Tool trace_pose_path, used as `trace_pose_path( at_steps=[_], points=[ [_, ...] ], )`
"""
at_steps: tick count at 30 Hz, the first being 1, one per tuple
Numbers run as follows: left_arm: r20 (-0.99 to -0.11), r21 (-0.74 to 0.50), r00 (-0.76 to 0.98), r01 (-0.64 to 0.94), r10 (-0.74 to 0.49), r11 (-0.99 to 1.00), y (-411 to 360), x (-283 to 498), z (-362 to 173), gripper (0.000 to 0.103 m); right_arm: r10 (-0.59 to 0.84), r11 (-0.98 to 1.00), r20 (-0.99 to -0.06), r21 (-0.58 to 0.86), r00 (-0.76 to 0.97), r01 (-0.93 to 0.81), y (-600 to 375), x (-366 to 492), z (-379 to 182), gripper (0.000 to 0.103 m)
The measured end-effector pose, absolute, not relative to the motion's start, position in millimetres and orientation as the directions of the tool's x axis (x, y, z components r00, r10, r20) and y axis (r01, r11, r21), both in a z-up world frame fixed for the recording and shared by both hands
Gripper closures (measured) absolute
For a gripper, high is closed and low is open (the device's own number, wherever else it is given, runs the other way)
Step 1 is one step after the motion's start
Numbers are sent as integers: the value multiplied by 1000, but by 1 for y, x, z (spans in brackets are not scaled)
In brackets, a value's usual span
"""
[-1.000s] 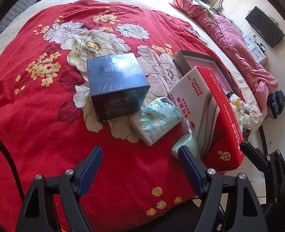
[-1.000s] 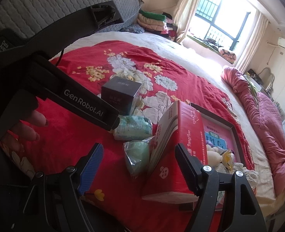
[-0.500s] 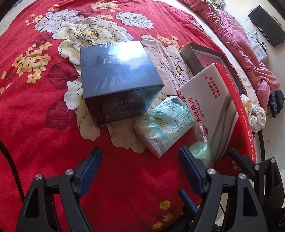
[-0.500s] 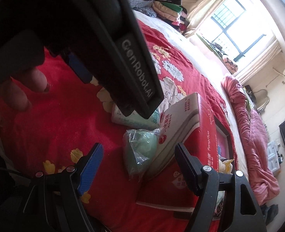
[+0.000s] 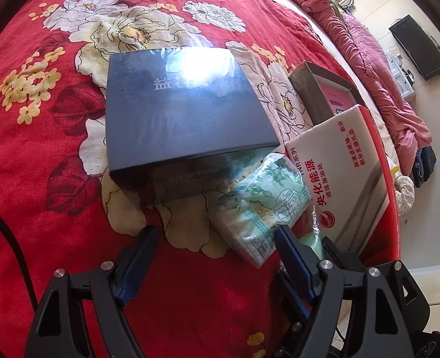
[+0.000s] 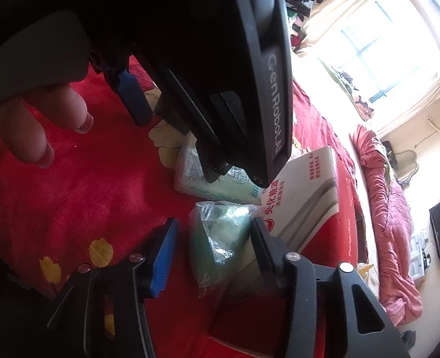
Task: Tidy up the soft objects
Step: 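Grasp the green plastic bag with the right tool while the left tool grasps the pale green pack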
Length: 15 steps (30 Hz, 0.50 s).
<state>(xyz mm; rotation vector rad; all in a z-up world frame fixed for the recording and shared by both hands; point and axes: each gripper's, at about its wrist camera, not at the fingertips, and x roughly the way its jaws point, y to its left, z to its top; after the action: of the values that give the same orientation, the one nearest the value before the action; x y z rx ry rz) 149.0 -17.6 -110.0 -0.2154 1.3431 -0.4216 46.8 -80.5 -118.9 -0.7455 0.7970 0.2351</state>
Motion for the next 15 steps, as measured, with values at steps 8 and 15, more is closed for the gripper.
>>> trace_pose_path(
  at_steps=[8, 15],
  points=[
    [-886, -406, 175, 154, -430, 901, -25, 153, -116, 23, -15, 777, -697, -459, 717, -430, -107, 35, -97, 65],
    [-857, -452, 231, 95, -461, 887, -32, 150, -119, 37, 24, 826, -674, -403, 738, -395, -131, 28, -72, 65]
  ],
)
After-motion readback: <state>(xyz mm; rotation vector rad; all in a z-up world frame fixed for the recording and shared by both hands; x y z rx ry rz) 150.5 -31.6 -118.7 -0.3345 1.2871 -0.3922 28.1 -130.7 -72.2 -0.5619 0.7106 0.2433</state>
